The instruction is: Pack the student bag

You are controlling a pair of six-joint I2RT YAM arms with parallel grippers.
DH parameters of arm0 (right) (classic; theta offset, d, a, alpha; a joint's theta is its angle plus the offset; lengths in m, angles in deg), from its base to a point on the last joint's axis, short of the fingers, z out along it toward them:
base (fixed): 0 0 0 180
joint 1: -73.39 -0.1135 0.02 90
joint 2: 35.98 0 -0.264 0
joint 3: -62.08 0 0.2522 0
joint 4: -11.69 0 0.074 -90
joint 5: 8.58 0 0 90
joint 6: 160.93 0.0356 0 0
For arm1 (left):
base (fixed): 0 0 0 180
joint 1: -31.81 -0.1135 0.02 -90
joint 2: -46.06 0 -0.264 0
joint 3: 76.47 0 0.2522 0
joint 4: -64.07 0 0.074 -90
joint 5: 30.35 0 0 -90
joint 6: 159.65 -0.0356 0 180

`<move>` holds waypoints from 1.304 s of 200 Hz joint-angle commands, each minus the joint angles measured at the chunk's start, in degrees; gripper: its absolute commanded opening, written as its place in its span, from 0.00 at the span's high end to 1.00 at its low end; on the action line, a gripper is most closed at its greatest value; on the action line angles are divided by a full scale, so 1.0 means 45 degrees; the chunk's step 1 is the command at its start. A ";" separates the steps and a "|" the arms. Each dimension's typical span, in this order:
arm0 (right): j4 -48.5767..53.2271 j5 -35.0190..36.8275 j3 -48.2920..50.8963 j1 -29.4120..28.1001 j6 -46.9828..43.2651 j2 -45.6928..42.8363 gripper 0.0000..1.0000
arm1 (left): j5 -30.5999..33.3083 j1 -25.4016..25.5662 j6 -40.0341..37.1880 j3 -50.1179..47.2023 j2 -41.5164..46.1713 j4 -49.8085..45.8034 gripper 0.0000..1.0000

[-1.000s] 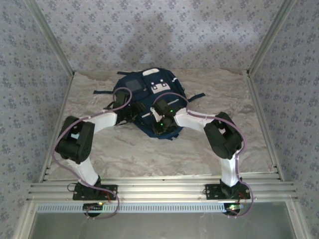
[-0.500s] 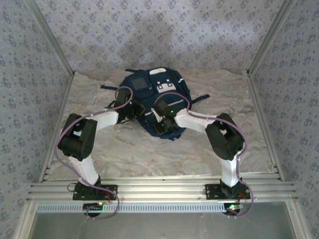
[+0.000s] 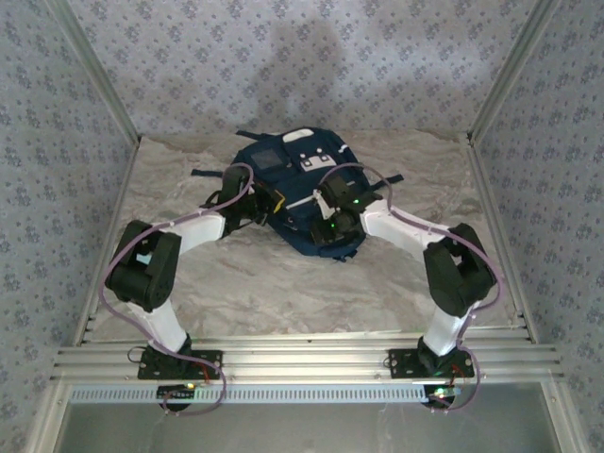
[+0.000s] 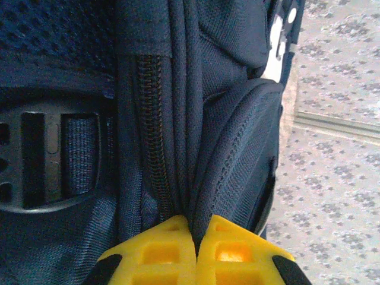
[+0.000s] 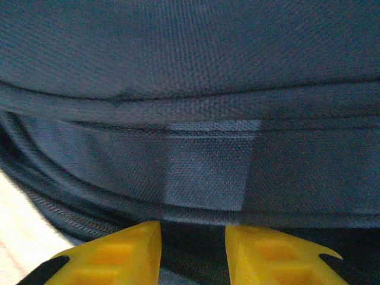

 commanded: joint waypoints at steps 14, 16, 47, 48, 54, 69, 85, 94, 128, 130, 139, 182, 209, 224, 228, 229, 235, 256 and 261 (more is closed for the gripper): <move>-0.0421 -0.0688 0.0133 0.0012 0.0831 -0.1369 0.58 | -0.0074 0.0432 0.1108 0.0321 0.1003 0.2173 1.00; -0.0468 -0.0713 0.0120 0.0011 0.0874 -0.1409 0.57 | -0.0054 0.0438 0.1099 0.0346 0.1010 0.2171 1.00; -0.0644 -0.1165 -0.0332 -0.0198 0.2518 -0.1416 0.52 | 0.0348 0.0731 0.1525 0.0444 0.0963 0.2559 1.00; -0.0623 -0.1158 -0.0356 -0.0214 0.2608 -0.1403 0.52 | 0.0368 0.0735 0.1542 0.0425 0.0969 0.2592 1.00; -0.0585 -0.1052 -0.0390 -0.0265 0.3218 -0.1356 0.50 | 0.0523 0.0792 0.1693 0.0396 0.0972 0.2819 1.00; -0.0676 -0.1028 -0.0177 -0.0360 0.4997 -0.1328 0.43 | 0.0958 0.0978 0.1958 0.0388 0.0992 0.3202 1.00; -0.1463 -0.1238 0.0460 -0.0493 0.6620 -0.1546 0.35 | 0.1386 0.1167 0.2120 0.0397 0.1047 0.3580 1.00; -0.1934 -0.1118 0.1027 -0.0623 0.7266 -0.1758 0.33 | 0.1600 0.1306 0.2176 0.0402 0.1084 0.3706 1.00; -0.2309 0.0463 0.1376 -0.1028 0.8138 -0.2076 0.33 | 0.2178 0.1735 0.2702 0.0169 0.1120 0.4556 1.00; -0.2347 0.0512 0.1402 -0.1030 0.8184 -0.2074 0.33 | 0.2238 0.1760 0.2724 0.0147 0.1118 0.4617 1.00; -0.2492 0.0948 0.1497 -0.1096 0.8470 -0.2081 0.34 | 0.2423 0.1899 0.2874 0.0049 0.1130 0.4815 1.00; -0.3167 0.3286 0.1789 -0.1542 0.9299 -0.2430 0.39 | 0.2732 0.2380 0.2871 0.0075 0.1037 0.4991 1.00; -0.3281 0.4180 0.1874 -0.1647 0.9437 -0.2325 0.42 | 0.2750 0.2471 0.2983 0.0027 0.0974 0.5103 1.00; -0.3804 0.4418 0.2071 -0.1731 0.9598 -0.2139 0.44 | 0.2718 0.2512 0.2989 0.0072 0.0935 0.5155 1.00; -0.3923 0.4463 0.2083 -0.1767 0.9629 -0.2073 0.45 | 0.2695 0.2526 0.2974 0.0085 0.0916 0.5136 1.00; -0.3942 0.4469 0.2083 -0.1770 0.9631 -0.2063 0.45 | 0.2695 0.2531 0.2979 0.0099 0.0916 0.5131 1.00; -0.4141 0.4498 0.2057 -0.1812 0.9613 -0.1948 0.46 | 0.2701 0.2539 0.2966 0.0129 0.0910 0.5098 1.00; -0.3698 0.4803 0.1460 -0.1930 0.9527 -0.1243 0.46 | 0.2703 0.2607 0.3018 0.0172 0.0876 0.5139 1.00; -0.3588 0.4843 0.1369 -0.1931 0.9514 -0.1100 0.46 | 0.2712 0.2604 0.3011 0.0170 0.0859 0.5145 1.00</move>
